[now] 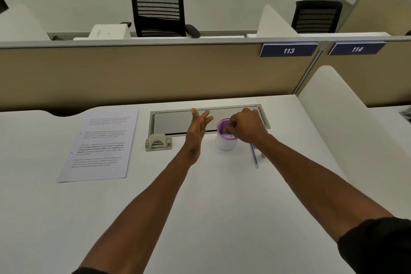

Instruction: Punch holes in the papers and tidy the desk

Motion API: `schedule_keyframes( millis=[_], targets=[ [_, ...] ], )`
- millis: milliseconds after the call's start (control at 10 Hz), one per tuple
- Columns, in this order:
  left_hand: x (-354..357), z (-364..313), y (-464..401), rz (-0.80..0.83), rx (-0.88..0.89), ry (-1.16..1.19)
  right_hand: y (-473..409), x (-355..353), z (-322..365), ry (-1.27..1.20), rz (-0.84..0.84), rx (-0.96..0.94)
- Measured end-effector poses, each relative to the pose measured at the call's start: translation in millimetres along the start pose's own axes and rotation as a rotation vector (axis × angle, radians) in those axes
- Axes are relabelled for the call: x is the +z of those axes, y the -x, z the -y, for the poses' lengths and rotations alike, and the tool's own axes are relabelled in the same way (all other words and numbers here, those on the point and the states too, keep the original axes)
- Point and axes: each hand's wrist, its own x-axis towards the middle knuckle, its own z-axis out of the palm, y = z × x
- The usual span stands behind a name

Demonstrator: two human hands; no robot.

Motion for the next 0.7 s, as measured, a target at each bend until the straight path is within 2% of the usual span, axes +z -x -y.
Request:
schedule_keyframes(
  millis=[100, 200, 400, 500, 700],
  targets=[
    [-4, -2, 8, 0.003, 0.005, -0.036, 5, 0, 2, 0.002, -0.009, -0.056],
    [-9, -9, 19, -0.011, 0.023, -0.097, 11, -6, 5, -0.003, -0.050, -0.025],
    [-27, -30, 46, -0.117, 0.145, -0.312, 31, -18, 29, -0.131, -0.135, -0.100],
    [-42, -37, 55, -0.263, 0.187, -0.680, 36, -22, 41, -0.098, -0.206, -0.152],
    [-63, -54, 76, -0.430, 0.423, -1.160, 43, -42, 71, -0.073, -0.306, -0.199]
  ],
)
